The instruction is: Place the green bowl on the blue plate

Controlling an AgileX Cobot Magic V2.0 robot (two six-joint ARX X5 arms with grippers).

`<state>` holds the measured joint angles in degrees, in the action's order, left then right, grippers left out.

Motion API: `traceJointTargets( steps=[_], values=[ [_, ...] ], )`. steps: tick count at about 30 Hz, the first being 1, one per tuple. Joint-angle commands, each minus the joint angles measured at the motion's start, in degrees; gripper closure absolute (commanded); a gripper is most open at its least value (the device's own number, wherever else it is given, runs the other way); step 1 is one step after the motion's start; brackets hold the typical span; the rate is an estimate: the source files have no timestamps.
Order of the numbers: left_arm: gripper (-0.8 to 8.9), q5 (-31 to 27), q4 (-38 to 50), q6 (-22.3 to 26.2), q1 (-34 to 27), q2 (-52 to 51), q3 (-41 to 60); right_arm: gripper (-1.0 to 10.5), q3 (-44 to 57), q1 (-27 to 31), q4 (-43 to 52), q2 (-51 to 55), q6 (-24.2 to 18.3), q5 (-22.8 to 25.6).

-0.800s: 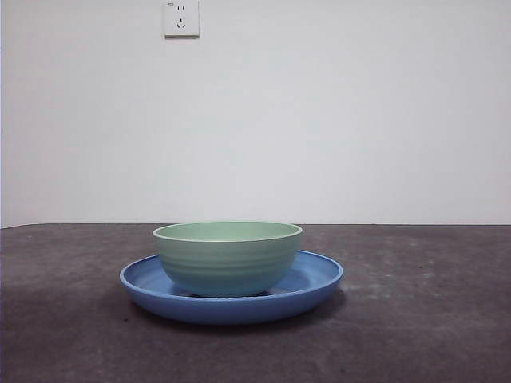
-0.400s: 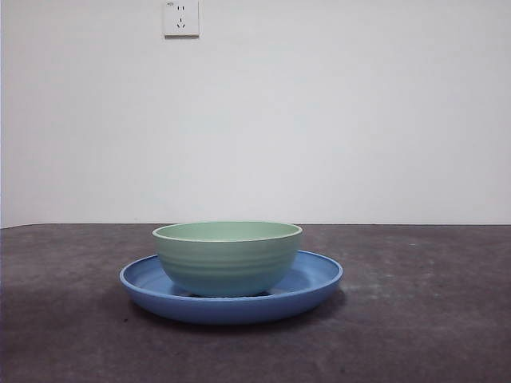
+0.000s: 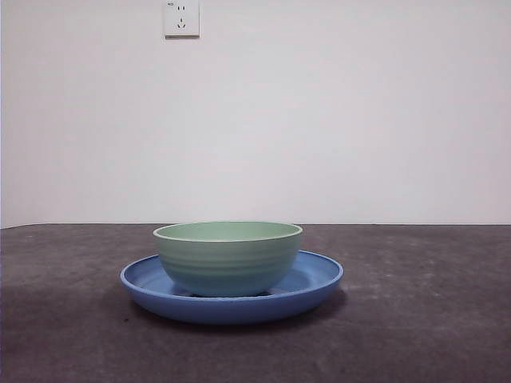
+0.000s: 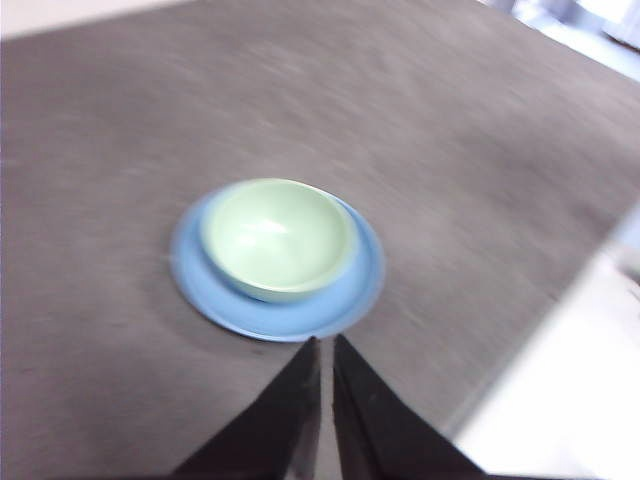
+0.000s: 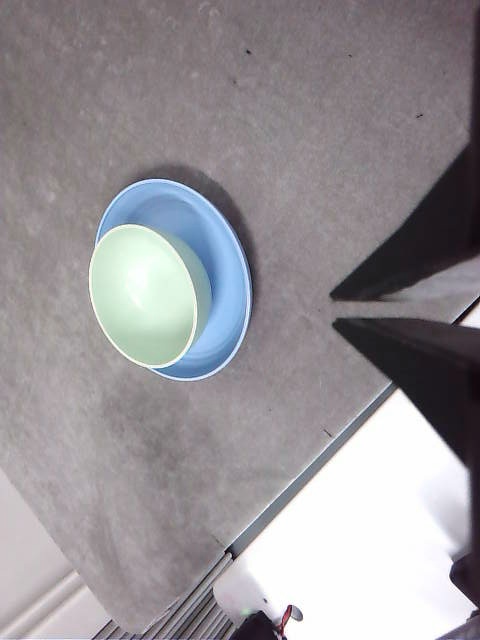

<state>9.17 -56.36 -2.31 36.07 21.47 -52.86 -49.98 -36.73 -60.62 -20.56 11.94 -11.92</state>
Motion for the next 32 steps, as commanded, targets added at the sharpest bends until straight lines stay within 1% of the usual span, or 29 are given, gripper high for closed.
traceJointTargets(
  steps=[1, 4, 7, 8, 10, 12, 13, 15, 17, 19, 21, 25, 32],
  values=[
    [7.91, 0.3, 1.2, 1.4, -7.3, -1.5, -0.3, 9.2, -0.2, -0.4, 0.6, -0.2, 0.0, 0.0],
    [7.9, -0.8, 3.9, 6.4, -16.7, -2.9, 2.3, 9.2, -0.2, -0.4, 0.6, -0.2, 0.0, 0.0],
    [7.9, -0.9, 11.5, 11.2, -23.9, -5.1, 9.0, 9.2, -0.2, -0.4, 0.6, -0.2, 0.0, 0.0],
    [7.9, -0.9, 16.0, 11.9, -26.2, -6.1, 12.7, 9.2, -0.2, -0.4, 0.6, -0.2, 0.0, 0.0],
    [7.9, -0.9, 22.9, 11.6, -28.6, -7.6, 18.8, 9.2, -0.2, -0.4, 0.6, -0.2, 0.0, 0.0],
    [7.9, -1.0, 29.9, 11.1, -29.8, -9.2, 24.2, 9.2, -0.2, -0.4, 0.6, -0.2, 0.0, 0.0],
    [7.9, -2.2, 33.0, 10.8, -30.1, -10.1, 27.1, 9.2, -0.2, -0.4, 0.6, -0.2, 0.0, 0.0],
    [7.9, -5.9, 38.2, 9.5, -30.3, -11.5, 32.3, 9.2, -0.2, -0.4, 0.6, -0.2, 0.0, 0.0],
    [7.9, -10.1, 42.8, 6.8, -30.4, -12.9, 37.6, 9.2, -0.2, -0.4, 0.6, -0.2, 0.0, 0.0],
    [7.9, -13.0, 45.9, 4.7, -30.6, -14.3, 41.7, 9.2, -0.2, -0.4, 0.6, -0.2, 0.0, 0.0],
    [7.9, -14.8, 47.1, 4.3, -31.2, -16.2, 45.1, 9.2, -0.2, -0.4, 0.6, -0.2, 0.0, 0.0],
    [7.9, -14.8, 47.1, 4.3, -33.0, -20.3, 49.6, 9.2, -0.2, -0.4, 0.6, -0.2, 0.0, 0.0],
    [7.9, -14.8, 47.0, 4.3, -33.6, -21.3, 51.5, 9.2, -0.2, -0.4, 0.6, -0.2, 0.0, 0.0]
  ],
)
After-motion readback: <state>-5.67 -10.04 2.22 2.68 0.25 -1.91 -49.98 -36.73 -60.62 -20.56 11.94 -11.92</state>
